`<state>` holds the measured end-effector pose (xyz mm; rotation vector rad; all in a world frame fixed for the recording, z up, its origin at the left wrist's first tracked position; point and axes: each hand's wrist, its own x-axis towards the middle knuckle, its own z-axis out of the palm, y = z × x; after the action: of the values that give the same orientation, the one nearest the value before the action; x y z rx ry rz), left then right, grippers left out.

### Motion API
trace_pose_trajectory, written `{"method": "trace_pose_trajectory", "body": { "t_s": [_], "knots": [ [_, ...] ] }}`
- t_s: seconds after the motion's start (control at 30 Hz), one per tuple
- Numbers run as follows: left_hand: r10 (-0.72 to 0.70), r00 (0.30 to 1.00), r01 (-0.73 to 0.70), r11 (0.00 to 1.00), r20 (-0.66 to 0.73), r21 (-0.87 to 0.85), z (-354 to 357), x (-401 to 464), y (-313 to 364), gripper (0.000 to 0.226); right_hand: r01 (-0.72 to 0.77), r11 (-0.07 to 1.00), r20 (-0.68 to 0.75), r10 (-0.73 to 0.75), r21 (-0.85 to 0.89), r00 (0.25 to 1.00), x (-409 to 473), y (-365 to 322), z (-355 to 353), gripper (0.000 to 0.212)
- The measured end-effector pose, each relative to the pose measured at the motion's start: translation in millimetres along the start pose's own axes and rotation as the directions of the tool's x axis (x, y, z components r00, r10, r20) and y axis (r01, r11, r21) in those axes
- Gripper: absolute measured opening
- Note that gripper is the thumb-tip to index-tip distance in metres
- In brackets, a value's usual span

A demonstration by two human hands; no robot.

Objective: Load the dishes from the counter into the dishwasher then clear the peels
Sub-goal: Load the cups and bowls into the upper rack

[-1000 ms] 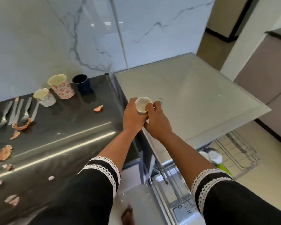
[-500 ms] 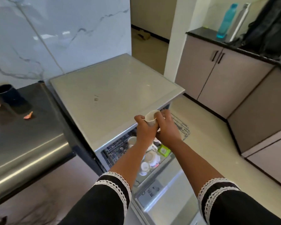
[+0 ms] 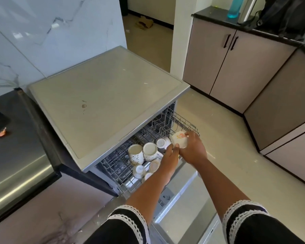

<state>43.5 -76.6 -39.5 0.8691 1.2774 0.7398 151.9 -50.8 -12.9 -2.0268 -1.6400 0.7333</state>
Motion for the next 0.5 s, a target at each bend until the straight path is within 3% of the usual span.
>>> {"method": "trace_pose_trajectory", "body": {
  "t_s": [0.1,0.17,0.27,0.4,0.5],
  "knots": [
    [-0.061,0.998,0.061,0.998,0.001,0.021,-3,22,-5,0.057,-0.071,0.997,0.03,0.071,-0.011,0.997,21,8,8,0.064],
    [-0.086,0.996,0.086,0.996,0.014,0.023,-5,32,-1,0.049,-0.117,0.993,0.051,0.117,-0.007,0.992,35,11,14,0.062],
    [-0.107,0.992,0.106,0.994,0.064,0.018,-4,55,4,0.019,-0.19,0.981,0.073,0.187,0.028,0.98,60,16,18,0.065],
    [-0.121,0.984,0.114,0.991,0.127,0.067,-2,82,11,0.056,-0.325,0.941,0.112,0.315,0.091,0.942,89,29,18,0.065],
    [-0.135,0.985,0.116,0.98,0.108,0.16,-8,113,11,0.065,-0.406,0.902,0.148,0.385,0.15,0.911,106,40,21,0.059]
  ]
}}
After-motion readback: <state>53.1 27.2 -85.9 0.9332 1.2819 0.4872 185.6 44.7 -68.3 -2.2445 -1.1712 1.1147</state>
